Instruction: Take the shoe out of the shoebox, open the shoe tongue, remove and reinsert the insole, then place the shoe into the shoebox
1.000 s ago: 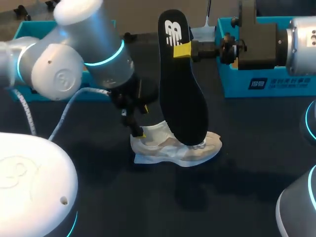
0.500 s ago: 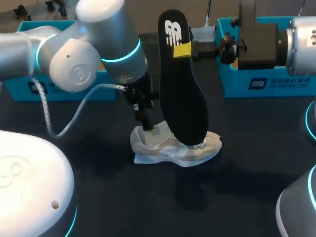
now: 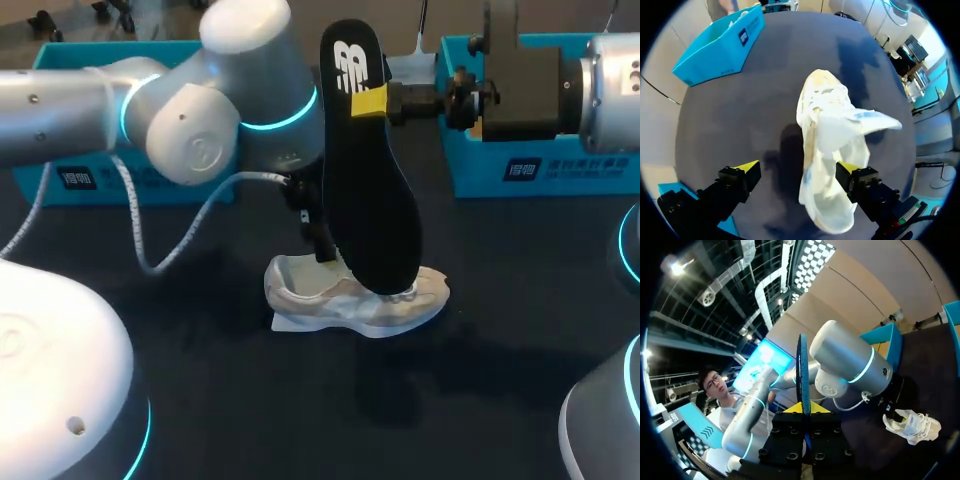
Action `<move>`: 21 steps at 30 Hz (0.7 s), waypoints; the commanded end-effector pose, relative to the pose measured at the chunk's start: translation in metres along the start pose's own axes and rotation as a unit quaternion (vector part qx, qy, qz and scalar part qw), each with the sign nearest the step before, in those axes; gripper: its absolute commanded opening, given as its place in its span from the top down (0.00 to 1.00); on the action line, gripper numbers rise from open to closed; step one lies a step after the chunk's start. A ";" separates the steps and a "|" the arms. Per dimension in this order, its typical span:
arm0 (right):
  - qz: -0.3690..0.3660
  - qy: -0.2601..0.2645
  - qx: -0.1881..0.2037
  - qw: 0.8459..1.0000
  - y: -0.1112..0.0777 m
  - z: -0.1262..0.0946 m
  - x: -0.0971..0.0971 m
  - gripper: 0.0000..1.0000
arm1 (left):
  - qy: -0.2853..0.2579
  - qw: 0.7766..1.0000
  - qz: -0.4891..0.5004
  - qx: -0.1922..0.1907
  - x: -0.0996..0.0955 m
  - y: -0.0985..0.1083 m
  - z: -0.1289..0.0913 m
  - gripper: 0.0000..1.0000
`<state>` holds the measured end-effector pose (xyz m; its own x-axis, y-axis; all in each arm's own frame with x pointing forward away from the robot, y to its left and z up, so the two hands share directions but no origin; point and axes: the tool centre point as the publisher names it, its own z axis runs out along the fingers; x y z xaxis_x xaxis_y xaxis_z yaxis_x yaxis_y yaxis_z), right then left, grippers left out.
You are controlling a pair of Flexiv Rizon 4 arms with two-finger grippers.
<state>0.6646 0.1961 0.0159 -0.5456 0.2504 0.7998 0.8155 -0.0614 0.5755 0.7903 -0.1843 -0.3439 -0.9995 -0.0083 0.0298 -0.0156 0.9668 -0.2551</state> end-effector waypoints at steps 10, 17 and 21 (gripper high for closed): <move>0.001 -0.002 -0.001 1.000 -0.001 0.003 0.000 1.00 | 0.029 0.999 -0.001 0.022 -0.002 0.000 0.049 0.05; 0.001 -0.002 -0.001 1.000 -0.001 0.003 0.000 1.00 | 0.035 0.999 -0.008 0.020 0.001 0.002 0.057 0.35; 0.001 -0.002 -0.001 1.000 -0.001 0.003 0.000 1.00 | 0.041 0.999 -0.011 0.023 0.005 0.003 0.056 0.74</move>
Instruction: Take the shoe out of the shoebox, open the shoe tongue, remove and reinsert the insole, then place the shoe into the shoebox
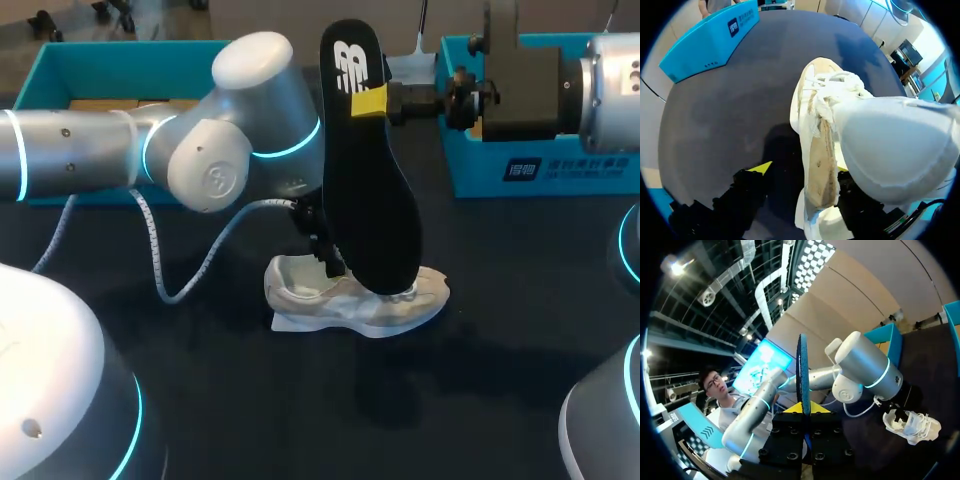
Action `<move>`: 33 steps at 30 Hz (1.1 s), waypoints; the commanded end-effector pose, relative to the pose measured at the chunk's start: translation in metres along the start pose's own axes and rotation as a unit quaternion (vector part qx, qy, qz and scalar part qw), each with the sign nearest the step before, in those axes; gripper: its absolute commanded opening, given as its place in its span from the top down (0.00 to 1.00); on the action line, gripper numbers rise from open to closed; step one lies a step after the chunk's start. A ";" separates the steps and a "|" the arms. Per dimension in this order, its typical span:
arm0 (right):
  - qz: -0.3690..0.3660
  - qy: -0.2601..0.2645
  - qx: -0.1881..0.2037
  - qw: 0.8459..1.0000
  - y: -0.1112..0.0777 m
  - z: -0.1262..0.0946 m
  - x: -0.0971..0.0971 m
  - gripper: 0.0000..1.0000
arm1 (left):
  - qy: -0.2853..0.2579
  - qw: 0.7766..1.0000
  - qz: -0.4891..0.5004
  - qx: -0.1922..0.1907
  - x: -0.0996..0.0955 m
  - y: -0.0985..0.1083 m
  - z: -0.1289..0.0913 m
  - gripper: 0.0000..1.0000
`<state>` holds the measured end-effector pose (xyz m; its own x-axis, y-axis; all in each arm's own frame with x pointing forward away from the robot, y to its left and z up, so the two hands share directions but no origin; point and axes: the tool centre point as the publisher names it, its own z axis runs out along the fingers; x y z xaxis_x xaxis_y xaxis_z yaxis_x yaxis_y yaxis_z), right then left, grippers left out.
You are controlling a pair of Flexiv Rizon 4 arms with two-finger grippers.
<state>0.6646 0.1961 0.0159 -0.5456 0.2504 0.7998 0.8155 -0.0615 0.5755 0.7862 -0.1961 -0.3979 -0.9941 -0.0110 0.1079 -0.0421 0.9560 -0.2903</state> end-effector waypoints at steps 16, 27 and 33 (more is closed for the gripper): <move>0.001 -0.002 -0.001 1.000 -0.001 0.003 0.000 1.00 | 0.082 0.996 0.046 0.005 0.001 -0.007 -0.003 1.00; 0.001 -0.002 -0.001 1.000 -0.001 0.003 0.000 1.00 | 0.203 0.969 0.143 -0.007 -0.007 -0.008 -0.026 1.00; 0.001 -0.002 -0.001 1.000 -0.001 0.003 0.000 1.00 | 0.269 0.929 0.253 -0.020 0.001 -0.014 -0.036 1.00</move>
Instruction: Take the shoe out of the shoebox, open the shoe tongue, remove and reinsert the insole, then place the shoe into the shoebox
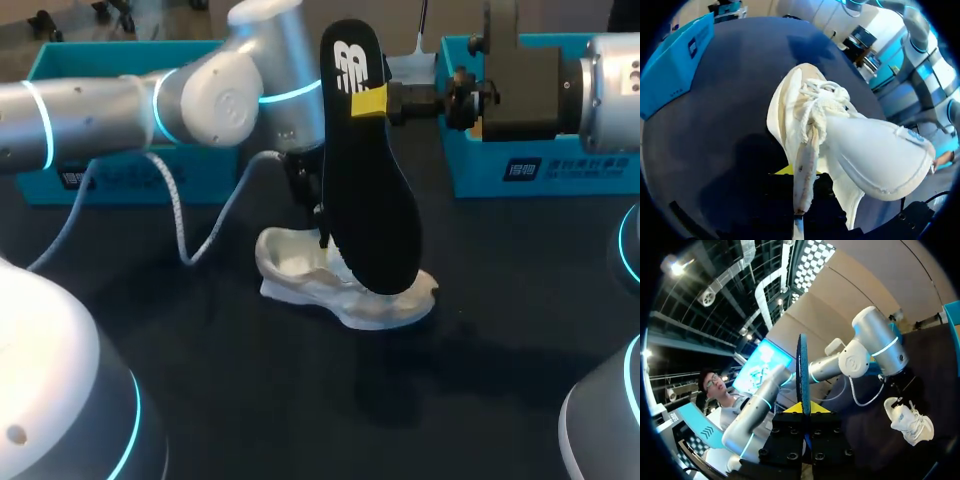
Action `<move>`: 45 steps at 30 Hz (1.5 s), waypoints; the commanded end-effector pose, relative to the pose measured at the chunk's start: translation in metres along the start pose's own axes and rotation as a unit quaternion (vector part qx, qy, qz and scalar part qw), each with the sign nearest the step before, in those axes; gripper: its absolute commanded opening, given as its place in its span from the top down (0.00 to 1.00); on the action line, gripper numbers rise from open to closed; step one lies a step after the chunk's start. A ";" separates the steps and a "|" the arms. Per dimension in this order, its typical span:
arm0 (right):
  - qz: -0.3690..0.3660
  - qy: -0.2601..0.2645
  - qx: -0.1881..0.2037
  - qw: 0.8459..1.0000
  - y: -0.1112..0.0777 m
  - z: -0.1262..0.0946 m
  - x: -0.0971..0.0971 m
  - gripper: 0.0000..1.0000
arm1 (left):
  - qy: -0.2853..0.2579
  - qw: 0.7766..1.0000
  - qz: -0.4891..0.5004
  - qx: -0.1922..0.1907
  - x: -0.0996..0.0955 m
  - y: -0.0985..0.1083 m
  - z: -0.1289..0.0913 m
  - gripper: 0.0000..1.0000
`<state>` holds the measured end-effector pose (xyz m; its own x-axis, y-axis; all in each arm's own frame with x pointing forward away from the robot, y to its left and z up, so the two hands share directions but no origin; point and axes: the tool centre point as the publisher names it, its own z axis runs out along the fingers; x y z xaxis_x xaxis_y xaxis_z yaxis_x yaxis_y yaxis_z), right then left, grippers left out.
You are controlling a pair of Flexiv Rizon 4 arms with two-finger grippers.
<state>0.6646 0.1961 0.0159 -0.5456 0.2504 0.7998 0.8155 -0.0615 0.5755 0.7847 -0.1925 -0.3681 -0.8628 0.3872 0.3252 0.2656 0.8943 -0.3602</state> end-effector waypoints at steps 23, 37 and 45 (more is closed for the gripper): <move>0.001 -0.002 -0.001 1.000 -0.001 0.003 0.000 1.00 | 0.159 0.951 0.254 -0.078 0.023 -0.010 -0.035 1.00; 0.001 -0.002 -0.001 1.000 -0.001 0.003 0.000 1.00 | 0.159 0.951 0.254 -0.078 0.023 -0.010 -0.035 1.00; 0.001 -0.002 -0.001 1.000 -0.001 0.003 0.000 1.00 | 0.168 0.937 0.290 -0.100 0.024 -0.008 -0.035 1.00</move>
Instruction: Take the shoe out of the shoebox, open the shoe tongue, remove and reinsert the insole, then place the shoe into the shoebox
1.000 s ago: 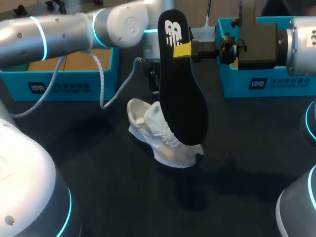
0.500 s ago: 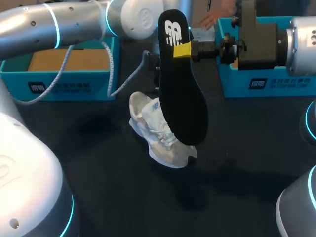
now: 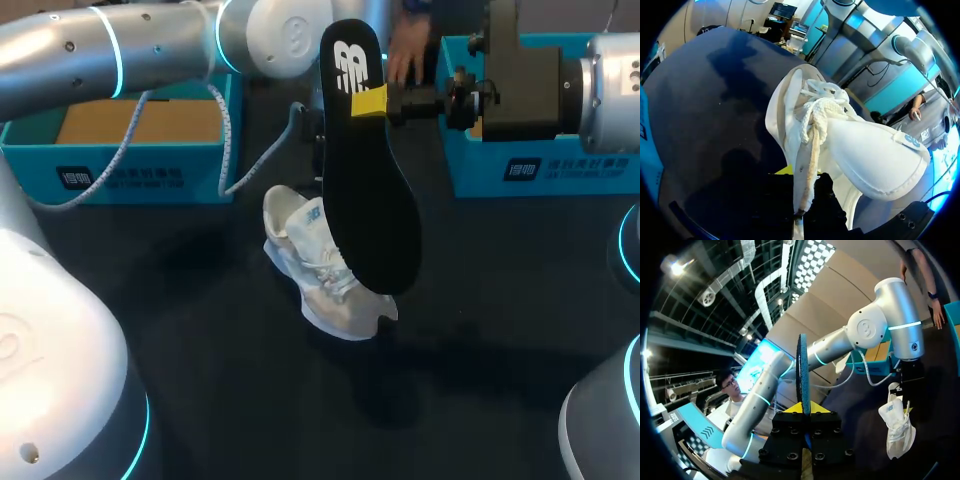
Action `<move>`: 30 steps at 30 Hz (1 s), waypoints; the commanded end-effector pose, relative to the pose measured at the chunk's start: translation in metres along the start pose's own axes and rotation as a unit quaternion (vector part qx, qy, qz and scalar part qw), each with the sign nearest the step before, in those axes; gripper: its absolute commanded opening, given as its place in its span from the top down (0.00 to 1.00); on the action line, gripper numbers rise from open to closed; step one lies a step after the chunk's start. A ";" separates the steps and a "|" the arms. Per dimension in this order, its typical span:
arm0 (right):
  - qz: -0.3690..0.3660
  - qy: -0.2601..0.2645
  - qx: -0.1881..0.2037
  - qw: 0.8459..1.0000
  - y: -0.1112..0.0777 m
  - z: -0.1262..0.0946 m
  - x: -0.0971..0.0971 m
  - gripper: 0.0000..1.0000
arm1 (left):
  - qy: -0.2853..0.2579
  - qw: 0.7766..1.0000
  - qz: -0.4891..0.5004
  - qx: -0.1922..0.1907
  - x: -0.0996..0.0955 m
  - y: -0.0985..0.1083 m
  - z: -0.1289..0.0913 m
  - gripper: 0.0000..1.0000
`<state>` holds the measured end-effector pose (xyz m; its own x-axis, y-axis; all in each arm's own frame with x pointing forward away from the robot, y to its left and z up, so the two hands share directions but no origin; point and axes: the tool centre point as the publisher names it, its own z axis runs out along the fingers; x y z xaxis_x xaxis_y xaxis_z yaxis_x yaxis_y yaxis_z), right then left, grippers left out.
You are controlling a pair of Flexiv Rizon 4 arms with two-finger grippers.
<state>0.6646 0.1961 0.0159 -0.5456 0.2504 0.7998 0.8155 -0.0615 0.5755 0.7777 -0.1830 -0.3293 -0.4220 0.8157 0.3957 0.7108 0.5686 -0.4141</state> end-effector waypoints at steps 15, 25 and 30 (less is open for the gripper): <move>0.001 -0.002 -0.001 1.000 -0.001 0.003 0.000 1.00 | 0.043 0.980 0.154 -0.120 -0.011 -0.009 0.007 1.00; 0.001 -0.002 -0.001 1.000 -0.001 0.003 0.000 1.00 | 0.054 0.971 0.184 -0.143 -0.038 -0.018 0.011 1.00; 0.001 -0.002 -0.001 1.000 -0.001 0.003 0.000 1.00 | 0.064 0.966 0.197 -0.153 -0.049 -0.020 0.018 1.00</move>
<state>0.6646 0.1961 0.0159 -0.5456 0.2504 0.7998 0.8155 -0.0614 0.5755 0.7731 -0.2230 -0.3504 -0.0320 0.9392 0.3418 0.9446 0.1402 -0.2967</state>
